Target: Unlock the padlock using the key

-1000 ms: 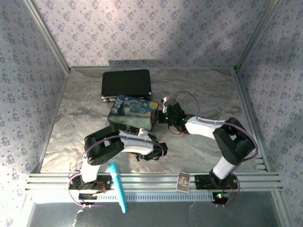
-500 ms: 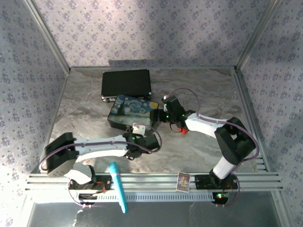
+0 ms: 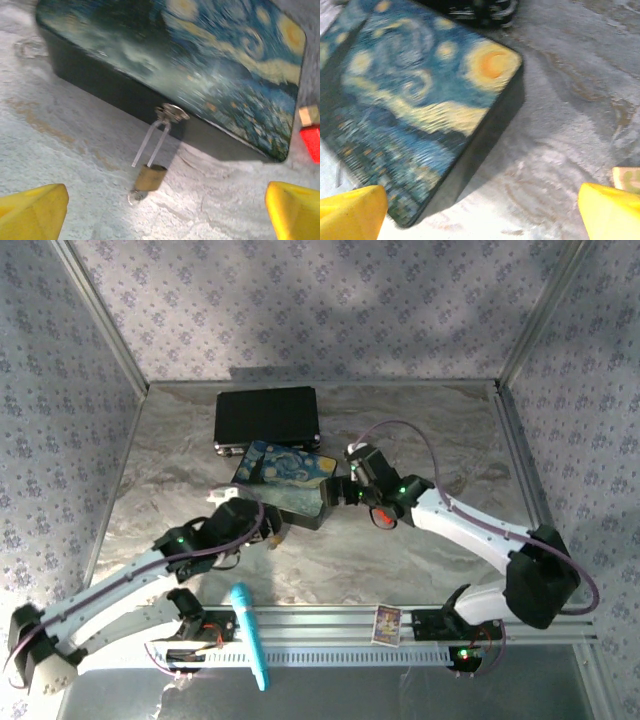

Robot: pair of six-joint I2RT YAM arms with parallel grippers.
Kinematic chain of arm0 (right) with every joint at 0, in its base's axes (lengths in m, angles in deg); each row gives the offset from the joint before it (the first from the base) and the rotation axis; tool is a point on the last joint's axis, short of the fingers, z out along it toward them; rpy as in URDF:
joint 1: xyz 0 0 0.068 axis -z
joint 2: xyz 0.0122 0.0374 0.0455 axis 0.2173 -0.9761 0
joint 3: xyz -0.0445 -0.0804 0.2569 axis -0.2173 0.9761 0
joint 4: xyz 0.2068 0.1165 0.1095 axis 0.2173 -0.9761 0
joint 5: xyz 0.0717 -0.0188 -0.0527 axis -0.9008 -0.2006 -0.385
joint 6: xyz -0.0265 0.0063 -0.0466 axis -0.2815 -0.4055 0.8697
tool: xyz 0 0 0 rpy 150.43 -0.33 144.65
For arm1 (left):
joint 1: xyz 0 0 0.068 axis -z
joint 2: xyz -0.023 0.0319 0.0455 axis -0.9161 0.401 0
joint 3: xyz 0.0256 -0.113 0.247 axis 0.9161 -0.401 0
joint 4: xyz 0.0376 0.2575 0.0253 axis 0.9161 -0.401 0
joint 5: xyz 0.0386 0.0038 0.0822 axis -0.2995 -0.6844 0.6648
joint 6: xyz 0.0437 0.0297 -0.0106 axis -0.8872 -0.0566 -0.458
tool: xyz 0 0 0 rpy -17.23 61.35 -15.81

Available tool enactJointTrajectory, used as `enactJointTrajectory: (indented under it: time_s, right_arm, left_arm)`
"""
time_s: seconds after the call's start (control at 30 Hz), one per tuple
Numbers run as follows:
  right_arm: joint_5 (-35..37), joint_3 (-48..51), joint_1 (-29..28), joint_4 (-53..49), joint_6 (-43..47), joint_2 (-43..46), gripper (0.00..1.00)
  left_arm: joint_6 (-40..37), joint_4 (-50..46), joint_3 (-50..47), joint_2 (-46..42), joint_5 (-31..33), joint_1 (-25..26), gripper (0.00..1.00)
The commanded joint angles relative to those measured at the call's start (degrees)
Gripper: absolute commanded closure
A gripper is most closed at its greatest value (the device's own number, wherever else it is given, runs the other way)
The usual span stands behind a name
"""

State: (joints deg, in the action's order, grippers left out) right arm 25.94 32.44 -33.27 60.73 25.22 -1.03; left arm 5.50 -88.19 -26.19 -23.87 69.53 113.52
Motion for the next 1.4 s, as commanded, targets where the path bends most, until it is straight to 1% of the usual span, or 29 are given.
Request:
enactJointTrajectory:
  time_s: [0.0,0.1,0.2,0.3,0.37,0.53,0.7,0.83,1.13,1.37]
  right_arm:
    - [5.9,-1.6,-6.9,-5.5,-3.2,1.3,0.02]
    - [8.4,-1.7,-14.2,-3.6,-9.5,-1.1,0.09]
    - [8.1,-2.0,-19.8,0.6,-14.7,-6.1,0.11]
    - [10.4,-4.2,-23.1,2.4,-17.5,-12.4,0.12]
    - [10.9,-5.8,-24.1,4.1,-18.2,-16.0,0.15]
    - [11.0,-11.6,-24.1,4.0,-19.3,-25.5,0.19]
    - [11.3,-16.1,-23.5,3.9,-19.6,-30.0,0.21]
    - [11.2,-18.9,-23.4,1.9,-19.8,-33.9,0.26]
    - [10.3,-21.4,-23.6,0.2,-21.8,-38.6,0.39]
    - [10.5,-20.5,-24.2,-2.1,-23.8,-38.6,0.52]
  left_arm:
    - [-2.3,1.0,-2.8,-2.6,-10.0,-7.0,0.0]
    - [-3.2,1.5,-4.6,-3.5,-15.5,-13.2,0.0]
    - [-4.1,1.6,-5.9,-4.3,-18.0,-17.4,0.0]
    - [-5.0,0.6,-6.3,-4.7,-18.8,-20.5,0.0]
    - [-5.6,0.1,-6.4,-5.0,-19.5,-22.2,0.0]
    - [-6.0,-0.8,-7.3,-6.5,-20.2,-24.9,0.0]
    - [-5.8,-1.6,-8.5,-7.5,-20.7,-25.1,0.0]
    - [-5.8,-1.7,-8.8,-7.8,-20.8,-25.1,0.0]
    - [-5.7,-1.0,-9.6,-7.7,-20.7,-25.1,0.0]
    - [-5.4,-0.7,-10.1,-8.0,-20.7,-25.1,0.0]
